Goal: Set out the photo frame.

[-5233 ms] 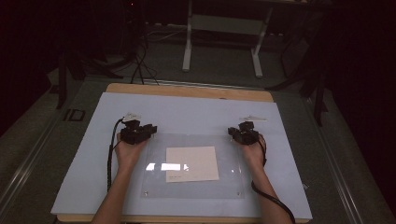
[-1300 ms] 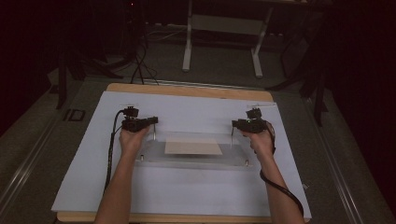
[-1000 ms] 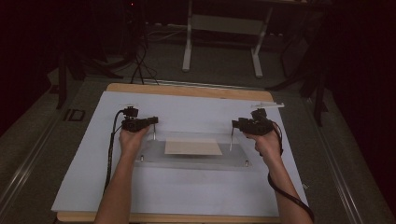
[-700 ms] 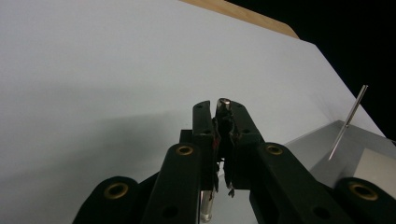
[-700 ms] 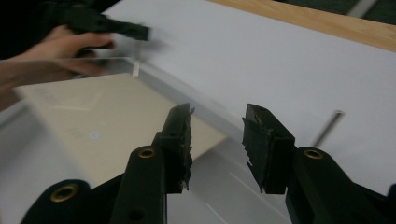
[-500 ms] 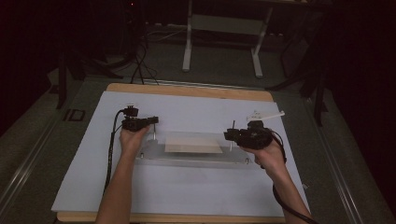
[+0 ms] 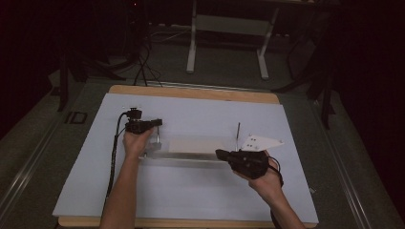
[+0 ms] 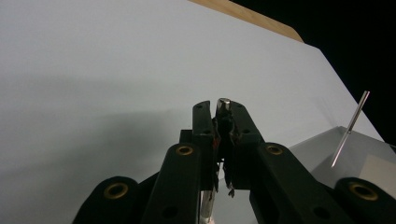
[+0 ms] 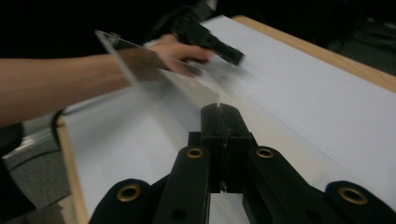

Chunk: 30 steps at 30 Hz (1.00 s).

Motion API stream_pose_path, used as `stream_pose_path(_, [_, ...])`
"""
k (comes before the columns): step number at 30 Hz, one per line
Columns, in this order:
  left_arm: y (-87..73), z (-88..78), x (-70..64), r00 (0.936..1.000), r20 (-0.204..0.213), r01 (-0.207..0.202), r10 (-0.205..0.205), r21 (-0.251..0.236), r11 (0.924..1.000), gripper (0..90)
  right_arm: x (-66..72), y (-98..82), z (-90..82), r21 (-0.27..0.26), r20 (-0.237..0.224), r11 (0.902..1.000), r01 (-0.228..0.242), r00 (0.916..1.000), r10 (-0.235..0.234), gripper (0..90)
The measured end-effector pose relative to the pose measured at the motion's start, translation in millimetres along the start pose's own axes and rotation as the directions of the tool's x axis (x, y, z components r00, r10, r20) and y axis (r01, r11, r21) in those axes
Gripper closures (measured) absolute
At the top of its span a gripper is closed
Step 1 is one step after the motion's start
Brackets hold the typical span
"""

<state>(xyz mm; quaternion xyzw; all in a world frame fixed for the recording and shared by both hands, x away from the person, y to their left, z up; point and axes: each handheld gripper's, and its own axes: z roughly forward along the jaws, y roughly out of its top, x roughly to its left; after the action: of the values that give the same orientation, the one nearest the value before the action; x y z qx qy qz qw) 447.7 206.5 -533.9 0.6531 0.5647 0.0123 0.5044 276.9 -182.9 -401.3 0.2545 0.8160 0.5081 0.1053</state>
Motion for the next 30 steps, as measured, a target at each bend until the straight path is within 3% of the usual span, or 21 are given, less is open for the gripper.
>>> stream_pose_path(2, [0.1, 0.1, -0.1, 1.0000, -0.002, 0.001, -0.001, 0.001, 1.0000, 84.0, 8.4, -3.6, 1.4, -0.015, -0.014, 0.9997, 0.019, 0.9997, -0.019, 90.0])
stream_pose_path(7, [0.6, 0.1, 0.5, 1.0000, 0.004, 0.005, -0.006, 0.004, 1.0000, 83.8, 21.0, -16.6, 8.9, 0.005, -0.012, 0.9980, 0.062, 0.9980, -0.062, 90.0])
stream_pose_path(11, [1.1, 0.2, 0.0, 1.0000, 0.000, 0.004, -0.004, 0.008, 1.0000, 83.9, 22.0, -25.1, 15.5, 0.017, -0.027, 0.9987, 0.049, 0.9985, -0.049, 90.0])
stream_pose_path(13, [1.0, 0.4, 0.6, 1.0000, 0.004, 0.005, -0.005, 0.007, 1.0000, 83.8, 27.2, -29.6, 21.0, 0.030, 0.023, 0.9965, 0.078, 0.9967, -0.078, 90.0])
stream_pose_path(16, [0.9, 0.0, 0.5, 0.9999, 0.008, 0.007, -0.007, 0.007, 1.0000, 83.6, 28.4, -32.2, 25.9, 0.021, 0.065, 0.9967, 0.078, 0.9947, -0.080, 90.0])
stream_pose_path(19, [0.6, -0.5, 2.3, 0.9995, 0.022, 0.020, -0.020, 0.010, 0.9998, 83.1, 27.6, -33.9, 30.1, 0.008, 0.081, 0.9987, 0.051, 0.9954, -0.051, 90.0])
stream_pose_path(26, [0.6, -0.6, 3.9, 0.9986, 0.037, 0.036, -0.037, 0.012, 0.9993, 81.6, 26.9, -34.2, 31.0, -0.016, 0.090, 0.9991, 0.039, 0.9952, -0.038, 90.0])
stream_pose_path(30, [0.3, -2.6, 3.7, 0.9995, 0.027, 0.018, -0.019, 0.018, 0.9997, 76.7, 26.7, -35.8, 33.8, -0.013, 0.082, 0.9994, 0.033, 0.9961, -0.032, 90.0])
